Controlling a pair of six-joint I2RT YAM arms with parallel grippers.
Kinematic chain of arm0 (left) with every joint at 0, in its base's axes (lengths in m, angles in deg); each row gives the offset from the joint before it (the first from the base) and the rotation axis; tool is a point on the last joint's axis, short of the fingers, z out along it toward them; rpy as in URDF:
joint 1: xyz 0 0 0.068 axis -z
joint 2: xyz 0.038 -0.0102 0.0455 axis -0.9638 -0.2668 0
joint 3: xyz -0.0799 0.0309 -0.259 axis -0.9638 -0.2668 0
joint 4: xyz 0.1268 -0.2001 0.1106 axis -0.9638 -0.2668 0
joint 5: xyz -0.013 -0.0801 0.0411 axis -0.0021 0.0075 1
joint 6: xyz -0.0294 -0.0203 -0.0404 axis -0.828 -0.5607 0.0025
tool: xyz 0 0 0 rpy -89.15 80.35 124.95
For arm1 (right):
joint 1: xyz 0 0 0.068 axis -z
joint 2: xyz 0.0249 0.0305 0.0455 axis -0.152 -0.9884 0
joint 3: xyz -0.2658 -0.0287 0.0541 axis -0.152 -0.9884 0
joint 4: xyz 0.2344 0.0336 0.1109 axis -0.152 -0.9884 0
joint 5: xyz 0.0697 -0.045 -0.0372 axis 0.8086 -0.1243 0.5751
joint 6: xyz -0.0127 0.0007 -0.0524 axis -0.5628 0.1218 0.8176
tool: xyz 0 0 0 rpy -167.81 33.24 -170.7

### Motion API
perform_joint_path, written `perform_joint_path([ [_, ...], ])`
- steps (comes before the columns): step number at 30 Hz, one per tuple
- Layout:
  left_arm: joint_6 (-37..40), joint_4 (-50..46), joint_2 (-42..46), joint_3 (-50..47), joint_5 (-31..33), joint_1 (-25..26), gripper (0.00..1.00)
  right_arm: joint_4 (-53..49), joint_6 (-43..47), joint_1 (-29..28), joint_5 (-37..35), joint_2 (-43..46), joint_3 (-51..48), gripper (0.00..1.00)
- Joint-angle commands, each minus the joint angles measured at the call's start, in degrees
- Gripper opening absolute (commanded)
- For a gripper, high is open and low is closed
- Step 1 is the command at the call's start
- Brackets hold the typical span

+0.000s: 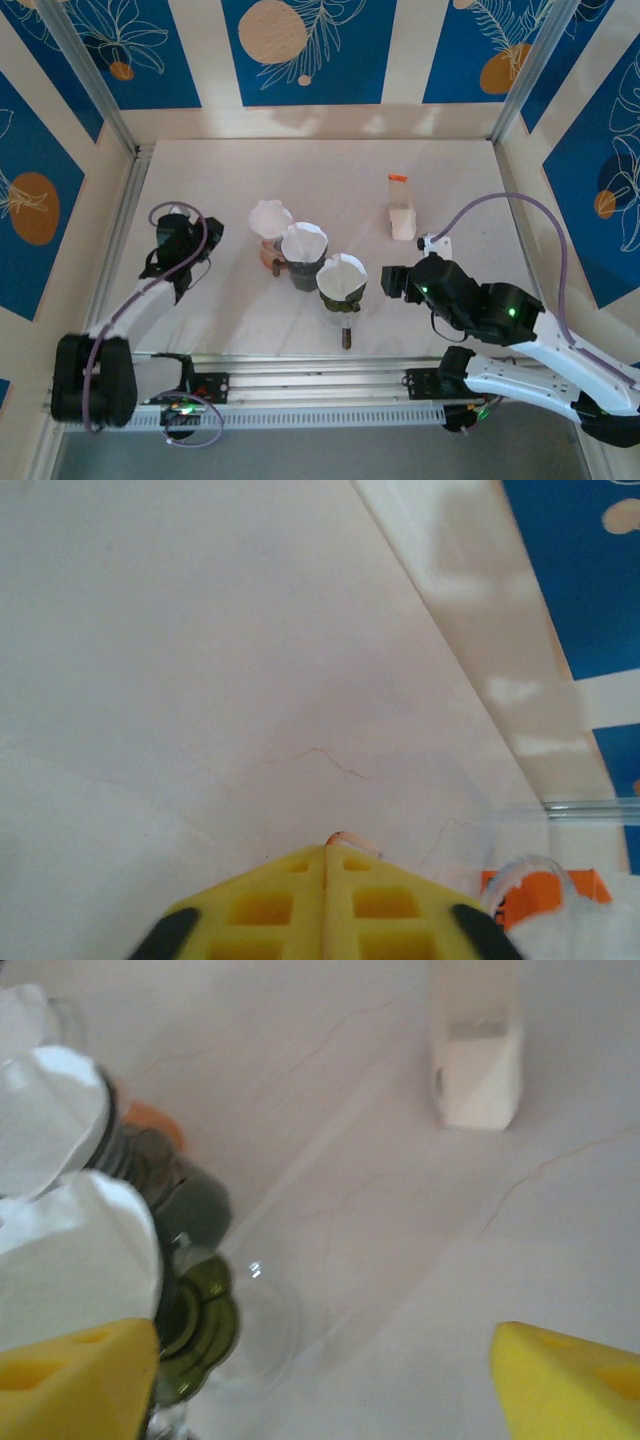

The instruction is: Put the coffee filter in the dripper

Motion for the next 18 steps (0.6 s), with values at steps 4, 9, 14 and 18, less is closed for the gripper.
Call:
perform_joint_path([
  [4, 18.1, -18.9, 7.5, 9.5, 13.3, -0.2, 0.98, 11.5, 6.5, 9.2, -5.9, -1.7, -2.3, 0.99],
  [9, 29.4, -10.8, 7.9, 5.3, 18.9, -0.1, 1.0, 16.4, 9.1, 19.4, -1.8, -2.6, -5.6, 0.99],
  [14, 43.7, -1.6, 2.8, 1.3, 24.4, -0.4, 1.0, 16.0, 7.8, 26.5, 1.3, -2.9, -7.6, 0.99],
  [18, 49.8, 8.1, -4.3, -1.5, 26.5, -0.4, 1.0, 16.6, 7.8, 29.5, 1.5, -3.3, -8.5, 0.99],
])
